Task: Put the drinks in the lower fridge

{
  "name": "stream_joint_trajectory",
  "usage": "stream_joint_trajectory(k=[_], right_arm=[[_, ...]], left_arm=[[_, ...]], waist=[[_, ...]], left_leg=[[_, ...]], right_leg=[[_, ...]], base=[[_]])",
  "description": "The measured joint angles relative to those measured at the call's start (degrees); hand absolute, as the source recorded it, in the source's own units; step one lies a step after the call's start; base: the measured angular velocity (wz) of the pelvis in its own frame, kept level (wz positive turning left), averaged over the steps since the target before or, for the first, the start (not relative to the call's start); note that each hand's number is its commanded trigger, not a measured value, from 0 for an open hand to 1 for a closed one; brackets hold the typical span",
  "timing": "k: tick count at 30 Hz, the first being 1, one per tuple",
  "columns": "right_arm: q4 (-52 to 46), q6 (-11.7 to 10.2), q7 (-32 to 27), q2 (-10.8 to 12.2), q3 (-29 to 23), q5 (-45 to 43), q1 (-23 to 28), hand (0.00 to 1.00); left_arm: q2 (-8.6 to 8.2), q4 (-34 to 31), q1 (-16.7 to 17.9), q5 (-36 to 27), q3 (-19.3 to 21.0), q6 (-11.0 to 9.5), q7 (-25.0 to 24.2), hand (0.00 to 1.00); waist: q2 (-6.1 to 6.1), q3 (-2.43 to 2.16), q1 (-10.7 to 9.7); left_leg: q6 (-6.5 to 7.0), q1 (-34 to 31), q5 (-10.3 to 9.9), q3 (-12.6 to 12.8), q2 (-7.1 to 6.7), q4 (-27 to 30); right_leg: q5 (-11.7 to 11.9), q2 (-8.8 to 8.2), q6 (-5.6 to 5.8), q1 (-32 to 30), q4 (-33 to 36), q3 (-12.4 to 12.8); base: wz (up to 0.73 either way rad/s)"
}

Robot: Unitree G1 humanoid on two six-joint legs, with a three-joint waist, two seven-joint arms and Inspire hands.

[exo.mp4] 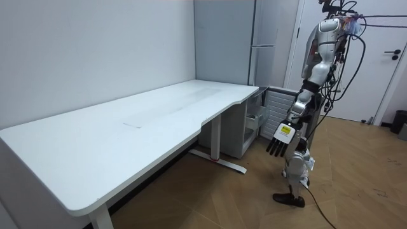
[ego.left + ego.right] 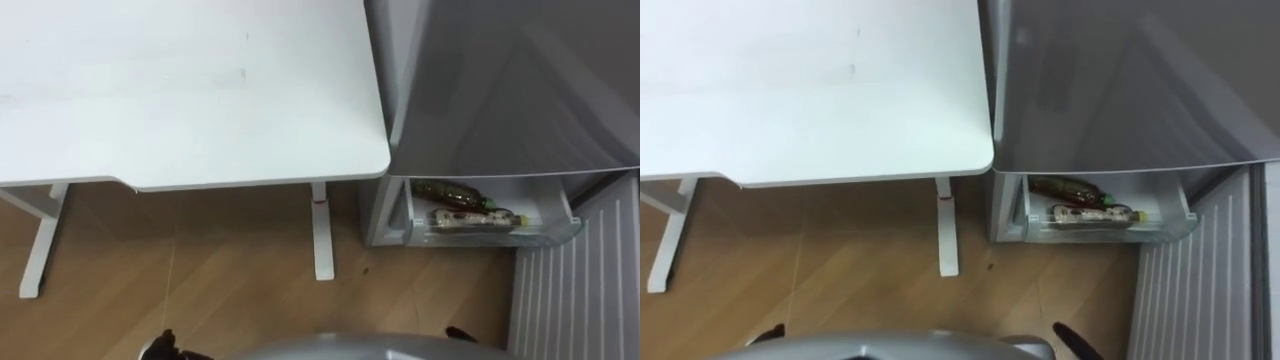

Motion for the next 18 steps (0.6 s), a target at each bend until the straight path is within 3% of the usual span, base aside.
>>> stream_joint_trajectory(k=[5, 11, 13, 16, 17, 18], right_arm=[[-2.38, -0.24, 0.35, -0.13, -1.57, 5.88, -0.21, 0.0], [-3.39, -2.28, 0.82, -0.42, -4.99, 11.72, -2.37, 0.0], [-3.51, -2.75, 0.87, -0.45, -5.25, 12.26, -2.9, 0.0], [-3.93, -3.16, 0.84, -0.4, -5.33, 14.65, -4.44, 0.0], [-4.03, -3.32, 0.85, -0.41, -5.34, 15.0, -4.96, 0.0], [-4.35, -3.39, 0.87, -0.49, -5.57, 16.19, -5.96, 0.0]], left_arm=[[0.11, 0.01, 0.25, 0.06, 0.16, -0.07, -0.44, 0.0], [0.12, 0.04, 0.23, 1.28, 0.2, -0.08, -0.77, 0.0], [0.13, 0.04, 0.29, 1.49, 0.19, -0.04, -0.77, 0.0], [0.12, 0.04, -0.91, 1.44, -0.12, -0.02, -1.21, 0.0], [0.12, 0.07, -1.34, 1.44, -0.13, -0.03, -1.47, 0.0], [0.11, 0.21, -1.87, 1.44, -0.18, -0.03, -1.75, 0.0]], waist=[[-0.16, -0.07, 0.13], [0.4, 0.01, 0.11], [0.47, -0.33, 0.12], [0.6, -0.39, 0.02], [1.11, -0.59, 0.04], [1.01, -0.38, 0.02]], left_leg=[[-0.02, -0.04, -0.02, 0.01, 0.0, 0.01], [-0.06, -0.43, -0.04, -0.01, 0.07, 0.2], [-0.06, -1.19, -0.04, -0.14, 0.07, 0.32], [0.09, -3.74, -0.22, -1.24, 0.09, 2.39], [0.12, -4.44, -0.24, -1.46, 0.08, 2.73], [0.26, -5.8, -0.33, -1.71, 0.12, 3.79]], right_leg=[[0.0, 0.0, -0.01, -0.05, -0.02, 0.01], [-0.04, 0.03, -0.07, -0.06, 0.02, -0.03], [-0.11, 0.02, -0.11, -0.67, 0.16, -0.17], [-0.1, -0.2, -0.13, -2.48, 1.12, -1.52], [-0.1, -0.23, -0.14, -3.0, 1.27, -1.67], [-0.09, -0.33, -0.14, -4.1, 1.92, -1.94]], base=[[0.0], [0.0], [0.03], [0.18], [0.17], [0.17]])
